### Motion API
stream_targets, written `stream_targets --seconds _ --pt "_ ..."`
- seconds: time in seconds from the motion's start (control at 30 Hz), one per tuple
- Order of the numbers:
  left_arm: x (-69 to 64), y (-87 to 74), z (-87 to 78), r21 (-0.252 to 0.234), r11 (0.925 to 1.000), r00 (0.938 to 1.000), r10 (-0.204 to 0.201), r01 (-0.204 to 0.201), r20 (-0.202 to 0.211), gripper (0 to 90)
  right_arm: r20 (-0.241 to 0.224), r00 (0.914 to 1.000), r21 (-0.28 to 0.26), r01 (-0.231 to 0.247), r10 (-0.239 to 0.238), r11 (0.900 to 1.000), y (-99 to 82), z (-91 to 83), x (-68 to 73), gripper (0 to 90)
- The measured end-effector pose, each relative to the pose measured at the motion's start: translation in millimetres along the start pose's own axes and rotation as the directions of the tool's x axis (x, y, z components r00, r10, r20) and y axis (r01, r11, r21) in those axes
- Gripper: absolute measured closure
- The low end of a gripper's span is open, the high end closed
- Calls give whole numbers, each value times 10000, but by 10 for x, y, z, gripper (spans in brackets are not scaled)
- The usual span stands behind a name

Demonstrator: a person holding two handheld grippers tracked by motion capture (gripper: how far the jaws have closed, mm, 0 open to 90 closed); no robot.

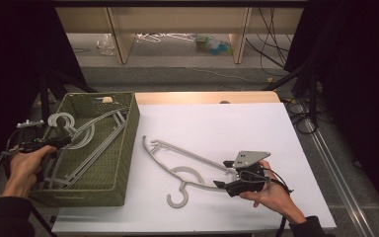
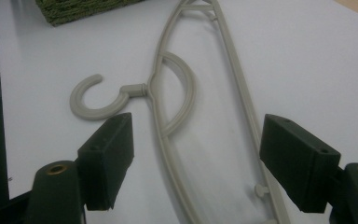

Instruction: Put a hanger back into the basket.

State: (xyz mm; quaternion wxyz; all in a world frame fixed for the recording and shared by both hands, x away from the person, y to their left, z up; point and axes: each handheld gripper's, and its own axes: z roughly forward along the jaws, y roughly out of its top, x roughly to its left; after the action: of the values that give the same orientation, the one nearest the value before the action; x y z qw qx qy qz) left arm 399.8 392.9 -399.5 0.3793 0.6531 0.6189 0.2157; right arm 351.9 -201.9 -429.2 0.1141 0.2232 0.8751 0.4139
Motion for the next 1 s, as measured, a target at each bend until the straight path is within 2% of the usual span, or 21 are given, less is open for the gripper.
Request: stream_targets --seconds 0.13,0.2,0.33,0.43,0.63,0.73,0.83,1.0 --pt "-31 42 -136 -368 9992 9997 174 -167 176 552 86 10000 -46 -10 10 10000 -2 -8 -3 269" --pt "-42 57 -201 -615 9980 9995 142 -125 276 526 42 10000 -72 -21 21 10000 -1 -10 -1 269" --pt "-62 66 -342 -1201 9927 9995 156 -120 285 476 122 9999 -55 6 -5 10000 -1 -5 -1 265" --pt "-101 39 -430 -1388 9903 9982 192 -112 569 457 92 10000 -30 -9 9 10000 -2 -2 -1 261" --pt "-276 -1 -528 -1686 9853 9930 449 -260 1096 421 152 9999 -15 15 -15 10000 -4 10 2 255" --pt "-397 -4 -549 -1755 9836 9876 668 -412 1424 384 155 9999 -38 9 -9 10000 -4 12 2 248" --pt "-552 -13 -556 -1859 9807 9809 929 -605 1709 304 110 9999 -40 -51 51 10000 -13 9 -4 243" --pt "-838 -61 -575 -2090 9733 9622 1436 -949 2314 241 84 10000 -113 -38 39 9999 -13 16 -8 232"
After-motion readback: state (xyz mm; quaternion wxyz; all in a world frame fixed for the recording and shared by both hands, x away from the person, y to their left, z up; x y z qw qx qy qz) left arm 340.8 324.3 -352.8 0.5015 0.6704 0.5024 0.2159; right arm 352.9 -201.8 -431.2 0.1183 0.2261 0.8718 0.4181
